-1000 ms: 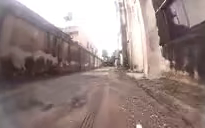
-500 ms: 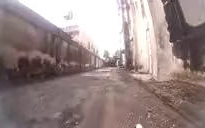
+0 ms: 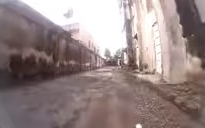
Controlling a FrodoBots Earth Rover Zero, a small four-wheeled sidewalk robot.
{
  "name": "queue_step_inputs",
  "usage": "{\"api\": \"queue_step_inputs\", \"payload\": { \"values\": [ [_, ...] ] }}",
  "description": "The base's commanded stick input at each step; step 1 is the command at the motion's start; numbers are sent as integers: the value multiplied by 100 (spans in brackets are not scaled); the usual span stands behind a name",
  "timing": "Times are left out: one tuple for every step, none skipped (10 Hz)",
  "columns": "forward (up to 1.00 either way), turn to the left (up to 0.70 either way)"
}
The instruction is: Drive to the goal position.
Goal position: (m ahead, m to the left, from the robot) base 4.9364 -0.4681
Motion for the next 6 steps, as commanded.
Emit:
{"api": "queue_step_inputs", "payload": {
  "values": [
    [100, -39],
    [100, 1],
    [100, 1],
    [100, 1],
    [100, 1],
    [100, 1]
  ]
}}
